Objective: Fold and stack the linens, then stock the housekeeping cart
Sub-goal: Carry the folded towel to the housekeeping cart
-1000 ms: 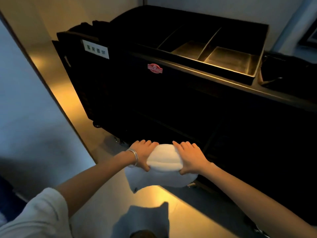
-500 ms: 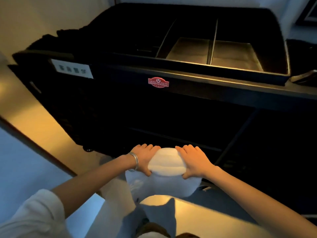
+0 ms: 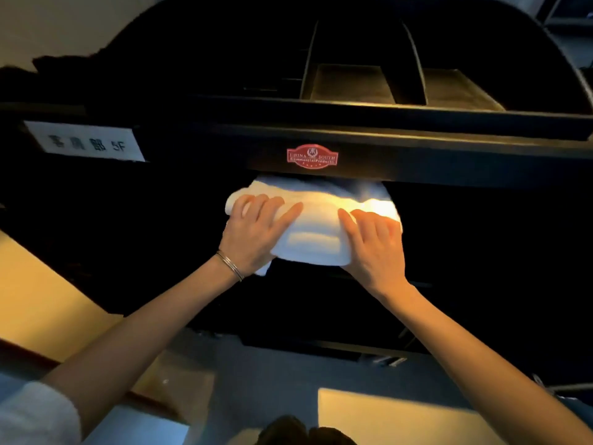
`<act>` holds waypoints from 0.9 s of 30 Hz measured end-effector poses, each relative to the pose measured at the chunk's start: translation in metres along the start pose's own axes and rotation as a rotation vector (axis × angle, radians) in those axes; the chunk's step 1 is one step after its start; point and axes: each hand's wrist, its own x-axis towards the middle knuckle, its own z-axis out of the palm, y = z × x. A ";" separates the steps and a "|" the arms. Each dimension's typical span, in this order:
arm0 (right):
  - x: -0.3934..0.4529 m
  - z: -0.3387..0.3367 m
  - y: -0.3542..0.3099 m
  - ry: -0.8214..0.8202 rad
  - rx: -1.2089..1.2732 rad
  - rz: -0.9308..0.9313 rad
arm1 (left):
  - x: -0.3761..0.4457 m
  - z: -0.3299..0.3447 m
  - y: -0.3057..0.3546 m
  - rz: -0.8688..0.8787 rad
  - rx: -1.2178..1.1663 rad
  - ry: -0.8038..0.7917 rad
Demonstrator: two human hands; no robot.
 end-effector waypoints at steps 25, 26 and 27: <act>-0.016 0.221 -0.053 -0.599 -0.112 -0.138 | -0.118 0.218 -0.002 -0.074 0.153 -0.379; -0.008 0.226 -0.061 -0.613 -0.115 -0.150 | -0.124 0.222 -0.012 -0.098 0.144 -0.380; -0.001 0.231 -0.070 -0.611 -0.121 -0.157 | -0.129 0.224 -0.022 -0.119 0.137 -0.379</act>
